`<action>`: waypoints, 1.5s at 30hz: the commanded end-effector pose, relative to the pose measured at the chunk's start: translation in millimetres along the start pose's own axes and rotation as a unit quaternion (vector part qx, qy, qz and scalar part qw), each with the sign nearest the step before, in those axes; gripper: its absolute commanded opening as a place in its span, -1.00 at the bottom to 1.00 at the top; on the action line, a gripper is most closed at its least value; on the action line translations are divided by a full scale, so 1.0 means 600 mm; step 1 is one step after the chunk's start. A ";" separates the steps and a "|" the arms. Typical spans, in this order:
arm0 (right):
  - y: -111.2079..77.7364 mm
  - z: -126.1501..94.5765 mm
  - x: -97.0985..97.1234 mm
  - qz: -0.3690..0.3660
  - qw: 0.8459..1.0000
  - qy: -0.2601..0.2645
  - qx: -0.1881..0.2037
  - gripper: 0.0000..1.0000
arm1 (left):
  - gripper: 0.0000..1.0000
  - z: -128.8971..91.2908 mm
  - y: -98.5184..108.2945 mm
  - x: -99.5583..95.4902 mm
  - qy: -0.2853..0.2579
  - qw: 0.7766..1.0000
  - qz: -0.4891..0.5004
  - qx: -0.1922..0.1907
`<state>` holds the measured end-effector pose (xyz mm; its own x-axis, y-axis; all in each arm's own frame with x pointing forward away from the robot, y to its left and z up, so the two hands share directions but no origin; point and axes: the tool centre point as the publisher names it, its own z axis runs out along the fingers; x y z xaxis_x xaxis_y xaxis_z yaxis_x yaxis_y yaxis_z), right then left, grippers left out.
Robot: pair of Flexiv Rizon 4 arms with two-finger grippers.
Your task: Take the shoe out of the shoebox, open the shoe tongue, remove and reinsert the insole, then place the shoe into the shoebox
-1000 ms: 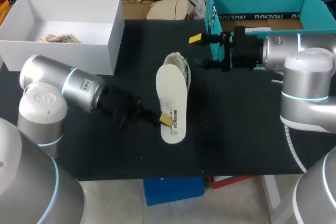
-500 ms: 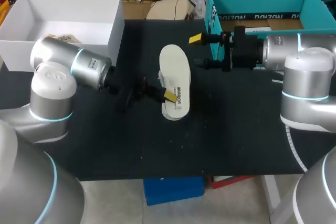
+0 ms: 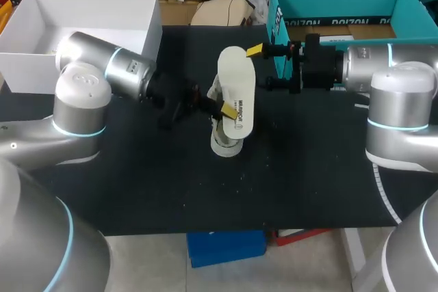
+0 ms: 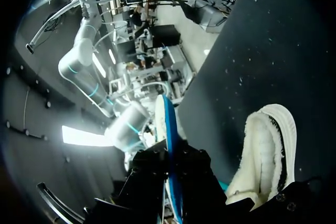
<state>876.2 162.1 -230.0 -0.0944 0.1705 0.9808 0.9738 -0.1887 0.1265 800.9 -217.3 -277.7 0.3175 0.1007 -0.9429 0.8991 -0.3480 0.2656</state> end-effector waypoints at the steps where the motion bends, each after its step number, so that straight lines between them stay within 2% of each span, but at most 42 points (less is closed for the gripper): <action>1: -0.001 0.003 -0.001 0.000 1.000 0.000 -0.002 1.00 | -1.00 0.000 0.004 0.003 0.000 1.000 0.001 0.008; 14: -0.001 0.003 -0.001 0.000 1.000 0.000 -0.002 1.00 | -1.00 0.000 0.004 0.003 0.000 1.000 0.001 0.008; 23: -0.018 -0.002 -0.014 -0.002 0.998 0.034 0.060 1.00 | -1.00 0.000 0.004 0.003 0.000 1.000 0.001 0.008; 29: -0.027 -0.008 -0.021 -0.008 0.995 0.009 0.102 1.00 | -1.00 0.000 0.004 0.003 0.000 1.000 0.001 0.008; 33: -0.030 0.000 -0.022 -0.018 0.993 0.010 0.113 1.00 | -1.00 0.000 0.004 0.003 0.000 1.000 0.001 0.008; 39: -0.027 0.018 -0.041 -0.022 0.991 0.009 0.134 1.00 | -1.00 0.000 0.004 0.003 0.000 1.000 0.001 0.008; 45: -0.024 0.034 -0.058 -0.016 0.990 0.012 0.136 0.99 | -1.00 0.000 0.004 0.003 0.000 1.000 0.001 0.008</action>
<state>862.3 173.3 -261.1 -0.1307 0.1574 0.9788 0.9905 0.0645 0.1218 803.6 -218.4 -278.1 0.3170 0.0998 -0.9432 0.8949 -0.3607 0.2627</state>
